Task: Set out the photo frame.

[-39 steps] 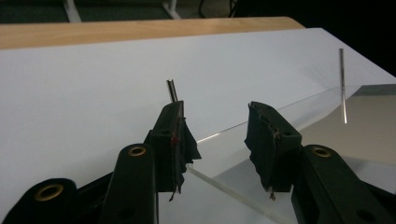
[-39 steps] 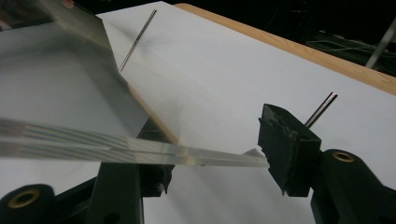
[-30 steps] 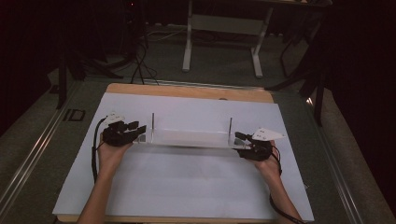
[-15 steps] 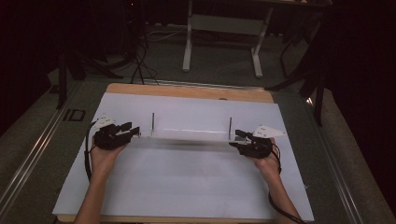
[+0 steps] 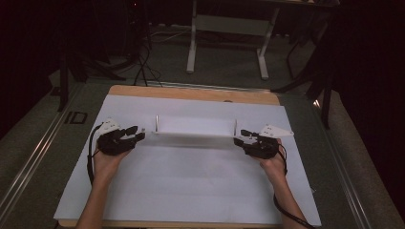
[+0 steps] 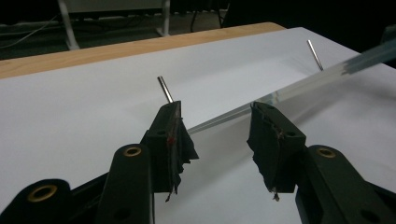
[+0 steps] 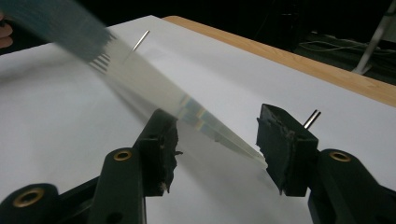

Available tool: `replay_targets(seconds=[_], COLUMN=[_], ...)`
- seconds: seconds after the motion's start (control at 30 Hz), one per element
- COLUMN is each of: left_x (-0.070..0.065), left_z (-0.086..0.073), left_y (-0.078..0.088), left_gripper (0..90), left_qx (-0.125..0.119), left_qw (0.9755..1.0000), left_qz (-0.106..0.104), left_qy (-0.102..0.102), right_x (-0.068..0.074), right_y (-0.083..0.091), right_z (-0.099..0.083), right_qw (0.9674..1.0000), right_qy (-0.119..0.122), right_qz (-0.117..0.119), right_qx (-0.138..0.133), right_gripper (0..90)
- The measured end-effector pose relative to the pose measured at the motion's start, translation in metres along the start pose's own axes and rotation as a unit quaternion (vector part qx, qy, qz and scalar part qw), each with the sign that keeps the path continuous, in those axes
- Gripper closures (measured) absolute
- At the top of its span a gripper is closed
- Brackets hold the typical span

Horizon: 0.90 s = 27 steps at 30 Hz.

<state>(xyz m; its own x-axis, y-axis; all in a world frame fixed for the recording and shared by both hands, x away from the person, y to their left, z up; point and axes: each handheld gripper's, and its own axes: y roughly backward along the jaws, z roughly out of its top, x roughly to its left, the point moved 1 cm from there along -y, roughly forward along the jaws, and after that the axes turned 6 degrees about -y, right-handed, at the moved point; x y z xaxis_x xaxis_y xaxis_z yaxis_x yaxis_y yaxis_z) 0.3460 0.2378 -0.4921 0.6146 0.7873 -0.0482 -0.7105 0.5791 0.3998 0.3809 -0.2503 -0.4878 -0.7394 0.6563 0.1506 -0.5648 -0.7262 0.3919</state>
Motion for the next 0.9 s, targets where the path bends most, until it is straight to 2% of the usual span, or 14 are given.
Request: replay_targets(seconds=[0.23, 0.47, 0.9], left_x=[-0.003, -0.010, -0.015], left_z=[0.000, 0.008, 0.017], left_y=[-0.002, -0.005, -0.015], left_gripper=[53.5, 52.3, 51.6], left_qx=[0.007, -0.010, -0.015], left_qw=[0.9998, 0.9993, 0.9984], left_qz=[-0.009, -0.020, -0.026], left_qy=[-0.018, -0.031, -0.048], right_x=[-0.001, -0.002, -0.003], right_y=[-0.001, -0.001, -0.002], right_z=[0.002, 0.003, 0.006], right_qw=[1.0000, 1.0000, 0.9999], right_qy=[-0.004, -0.004, -0.009], right_qz=[-0.002, -0.002, -0.007], right_qx=[-0.002, -0.003, -0.004], right_gripper=[48.1, 48.3, 49.0])
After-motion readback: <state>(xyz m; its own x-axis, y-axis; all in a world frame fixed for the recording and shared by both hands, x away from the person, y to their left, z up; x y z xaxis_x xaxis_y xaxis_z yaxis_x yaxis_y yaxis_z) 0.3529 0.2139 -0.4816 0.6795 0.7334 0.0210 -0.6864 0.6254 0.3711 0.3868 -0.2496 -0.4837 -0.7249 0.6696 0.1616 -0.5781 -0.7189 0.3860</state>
